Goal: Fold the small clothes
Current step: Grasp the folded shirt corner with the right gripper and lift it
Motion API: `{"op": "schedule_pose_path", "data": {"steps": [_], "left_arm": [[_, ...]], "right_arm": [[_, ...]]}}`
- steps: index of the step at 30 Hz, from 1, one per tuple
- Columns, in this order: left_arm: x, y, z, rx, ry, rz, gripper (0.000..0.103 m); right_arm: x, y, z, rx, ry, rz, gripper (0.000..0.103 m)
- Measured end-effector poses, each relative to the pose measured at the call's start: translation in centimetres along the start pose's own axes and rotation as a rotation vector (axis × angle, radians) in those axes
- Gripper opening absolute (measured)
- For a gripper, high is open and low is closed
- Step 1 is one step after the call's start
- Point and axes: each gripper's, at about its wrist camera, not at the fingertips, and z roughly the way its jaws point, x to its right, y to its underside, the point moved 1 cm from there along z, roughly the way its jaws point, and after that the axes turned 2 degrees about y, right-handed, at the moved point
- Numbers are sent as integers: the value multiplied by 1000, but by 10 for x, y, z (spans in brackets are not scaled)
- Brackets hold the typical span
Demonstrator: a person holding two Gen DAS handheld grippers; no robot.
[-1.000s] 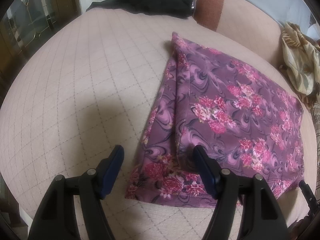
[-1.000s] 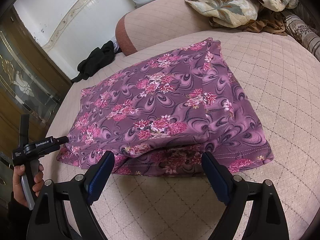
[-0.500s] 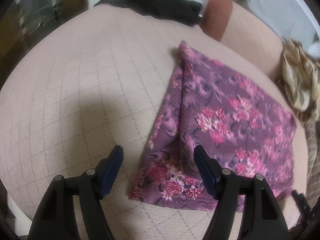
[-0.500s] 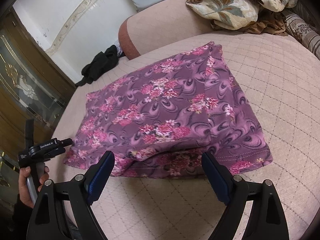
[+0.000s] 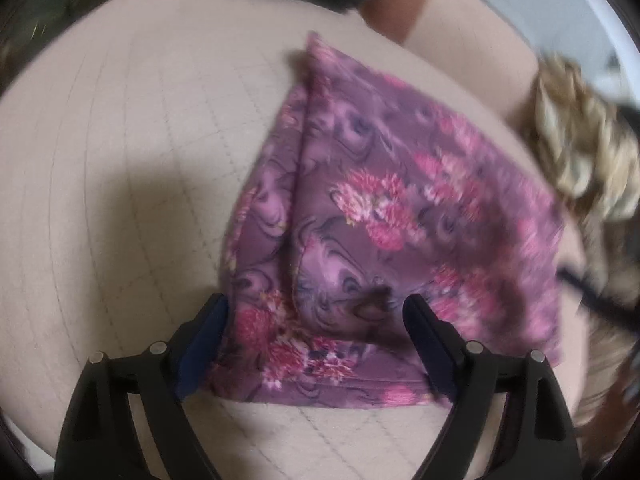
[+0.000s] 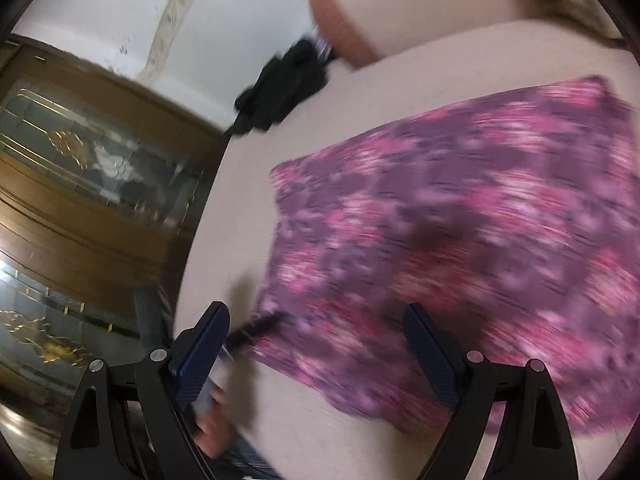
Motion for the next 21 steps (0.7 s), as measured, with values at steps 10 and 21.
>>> {"op": "schedule_pose_path", "data": {"steps": [10, 21], "left_arm": [[-32, -8, -26, 84, 256, -228, 8], [-15, -12, -42, 133, 255, -182, 8]], "right_arm": [[-65, -51, 157, -417, 96, -24, 74], [-105, -52, 234, -539, 305, -133, 56]]}}
